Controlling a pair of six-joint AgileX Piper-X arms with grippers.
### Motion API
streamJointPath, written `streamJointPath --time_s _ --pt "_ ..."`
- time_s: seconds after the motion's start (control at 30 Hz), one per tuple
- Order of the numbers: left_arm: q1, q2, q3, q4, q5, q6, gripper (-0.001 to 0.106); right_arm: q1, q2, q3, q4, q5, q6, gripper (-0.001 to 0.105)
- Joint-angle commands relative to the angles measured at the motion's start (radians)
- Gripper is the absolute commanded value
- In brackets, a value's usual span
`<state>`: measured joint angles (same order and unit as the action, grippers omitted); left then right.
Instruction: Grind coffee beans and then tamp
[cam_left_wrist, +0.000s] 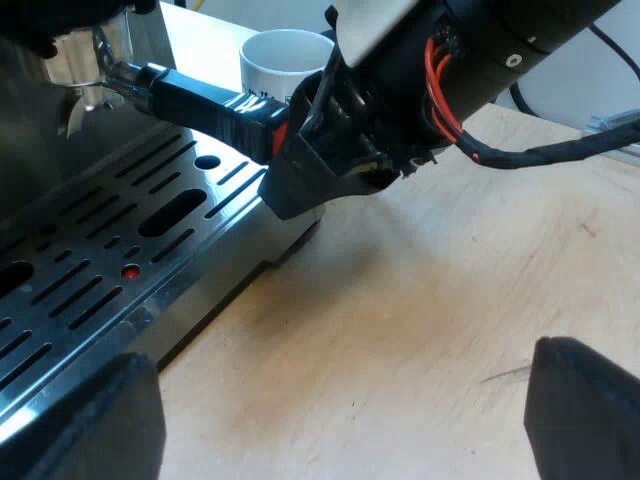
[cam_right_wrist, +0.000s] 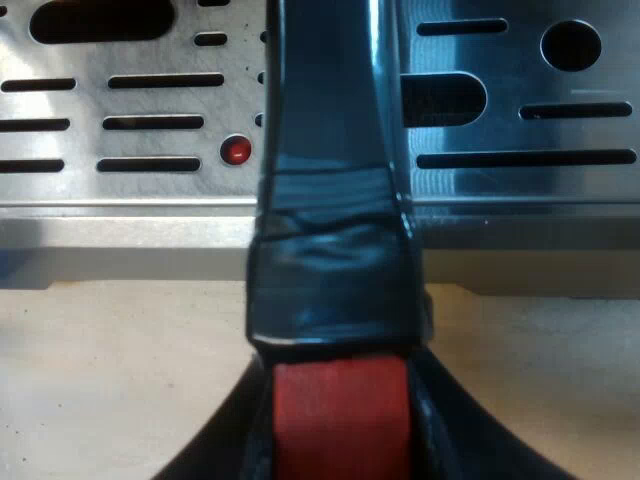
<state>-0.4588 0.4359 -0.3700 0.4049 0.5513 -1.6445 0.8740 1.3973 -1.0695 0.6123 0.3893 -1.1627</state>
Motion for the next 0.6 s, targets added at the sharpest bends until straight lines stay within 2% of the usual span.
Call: streamJointPath --time_s 0.03,0.6 --pt "-0.004 -0.007 -0.002 -0.005 0.008 -0.011 0.087 0.001 -0.001 -0.007 -0.025 -0.027 -0.024 0.000" --pt "-0.004 -0.007 -0.002 -0.005 0.008 -0.011 0.087 0.004 -0.001 -0.007 -0.025 -0.034 -0.024 0.000"
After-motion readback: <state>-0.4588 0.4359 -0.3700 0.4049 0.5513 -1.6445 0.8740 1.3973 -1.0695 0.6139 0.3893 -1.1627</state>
